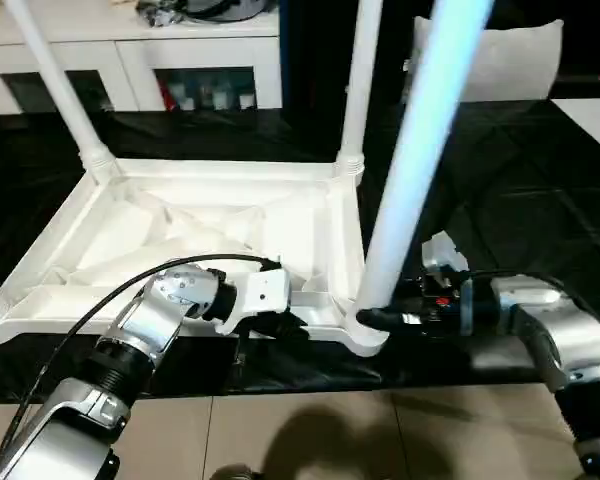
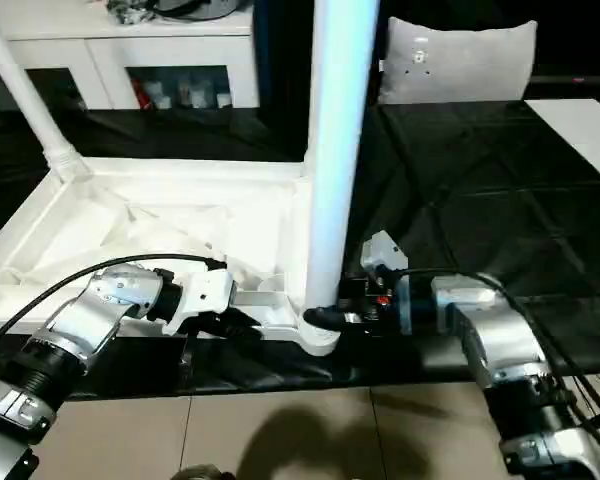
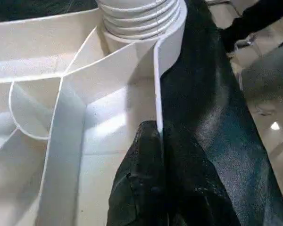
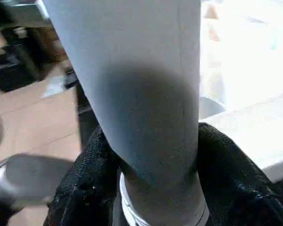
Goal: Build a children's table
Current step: Rotate leg to tighten
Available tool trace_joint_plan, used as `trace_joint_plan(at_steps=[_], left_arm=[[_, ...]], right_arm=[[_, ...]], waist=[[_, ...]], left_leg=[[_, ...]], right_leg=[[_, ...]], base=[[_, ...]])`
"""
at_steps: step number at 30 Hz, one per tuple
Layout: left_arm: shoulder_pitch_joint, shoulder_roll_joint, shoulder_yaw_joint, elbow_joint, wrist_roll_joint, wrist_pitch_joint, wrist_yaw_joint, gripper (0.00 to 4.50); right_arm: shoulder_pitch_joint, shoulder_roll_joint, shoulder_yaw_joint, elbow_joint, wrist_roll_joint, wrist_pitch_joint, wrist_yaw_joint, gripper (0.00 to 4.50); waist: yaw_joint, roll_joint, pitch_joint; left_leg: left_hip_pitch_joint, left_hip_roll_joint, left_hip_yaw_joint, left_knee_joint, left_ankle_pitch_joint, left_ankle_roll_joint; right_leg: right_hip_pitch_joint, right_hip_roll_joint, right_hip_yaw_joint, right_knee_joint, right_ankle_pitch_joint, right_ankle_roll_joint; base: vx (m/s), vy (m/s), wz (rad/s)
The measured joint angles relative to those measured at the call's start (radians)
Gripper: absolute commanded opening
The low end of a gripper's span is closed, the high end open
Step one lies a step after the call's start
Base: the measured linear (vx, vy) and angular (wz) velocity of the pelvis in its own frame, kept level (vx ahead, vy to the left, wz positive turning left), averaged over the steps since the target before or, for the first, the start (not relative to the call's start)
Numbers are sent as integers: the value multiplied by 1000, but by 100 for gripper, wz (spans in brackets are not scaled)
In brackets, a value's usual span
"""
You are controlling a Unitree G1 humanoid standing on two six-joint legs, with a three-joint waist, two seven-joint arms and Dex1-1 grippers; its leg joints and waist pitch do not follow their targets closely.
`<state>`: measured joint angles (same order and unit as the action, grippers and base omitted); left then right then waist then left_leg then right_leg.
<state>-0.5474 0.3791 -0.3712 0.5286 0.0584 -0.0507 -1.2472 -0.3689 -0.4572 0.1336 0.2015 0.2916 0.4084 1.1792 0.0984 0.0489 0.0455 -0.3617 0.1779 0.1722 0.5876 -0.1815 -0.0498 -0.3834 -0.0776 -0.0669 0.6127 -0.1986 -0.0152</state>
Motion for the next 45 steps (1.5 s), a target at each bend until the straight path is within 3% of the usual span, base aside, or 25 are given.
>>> trace_joint_plan(at_steps=[3, 8, 11, 12, 14, 18, 23, 35, 40, 45], left_arm=[[-10, -35, 29, 16, 27, 79, 97, 0], [-48, -154, 65, 42, 67, 224, 309, 0], [-75, -220, 72, 70, 75, 266, 414, 0], [-84, -235, 73, 81, 75, 269, 438, 0], [-98, -247, 76, 99, 78, 270, 464, 0], [-114, -249, 81, 103, 93, 269, 476, 0], [-119, -239, 77, 98, 92, 256, 471, 0], [-100, -112, 48, 112, 63, 87, 270, 0], [-86, -48, 16, 96, 41, 2, 129, 0], [-79, -6, -10, 79, 30, -49, 13, 0]], right_arm=[[-5, 85, -37, -10, -39, 57, -191, 201], [-66, 250, -119, -7, -123, 179, -560, 201], [-105, 302, -159, 31, -146, 187, -701, 201], [-115, 313, -167, 48, -147, 171, -733, 235], [-117, 335, -174, 72, -155, 122, -768, 270], [-124, 374, -195, 87, -164, 66, -798, 293], [-111, 359, -188, 87, -163, 20, -753, 340], [-50, 102, -127, 34, -88, -69, -328, 445], [-36, -18, -86, 34, -66, -96, -136, 449], [-40, -69, -56, 38, -65, -117, -16, 449]], waist=[[-21, 1, 0], [-66, -1, 2], [-76, -2, 2], [-77, -2, 2], [-76, -1, 2], [-65, -1, 2], [-60, 0, 2], [-40, 1, 3], [-20, 1, 3], [-5, 1, 3]], left_leg=[[8, -1, 0, 0, 1, -1], [7, -4, 0, 2, 2, -3], [4, -5, 0, 2, 1, -2], [3, -5, 0, 1, 1, -2], [2, -5, 0, -1, 1, -2], [-6, -3, -1, -5, 1, -2], [-15, -2, -1, -4, 2, 0], [-20, -2, -2, 1, 1, 0], [-21, -2, -2, 5, 0, 2], [-21, -1, -2, 7, 0, 1]], right_leg=[[5, 0, 1, -1, -4, 7], [2, -2, 3, -4, -4, 7], [1, -3, 3, -7, -4, 7], [0, -3, 3, -8, -4, 7], [-1, -3, 3, -8, -1, 6], [-9, -1, 1, -8, 8, 3], [-19, 0, 1, -6, 8, 3], [-20, 0, 0, -4, 9, 3], [-20, -1, -1, -3, 9, 3], [-19, -1, 0, -1, 9, 2]], base=[[0, 0, 0], [0, 0, 0], [0, 0, 0], [0, 0, 0], [0, 0, 0], [0, 0, 0], [0, 0, 0], [0, 0, 0], [0, 0, 0], [0, 0, 0]])
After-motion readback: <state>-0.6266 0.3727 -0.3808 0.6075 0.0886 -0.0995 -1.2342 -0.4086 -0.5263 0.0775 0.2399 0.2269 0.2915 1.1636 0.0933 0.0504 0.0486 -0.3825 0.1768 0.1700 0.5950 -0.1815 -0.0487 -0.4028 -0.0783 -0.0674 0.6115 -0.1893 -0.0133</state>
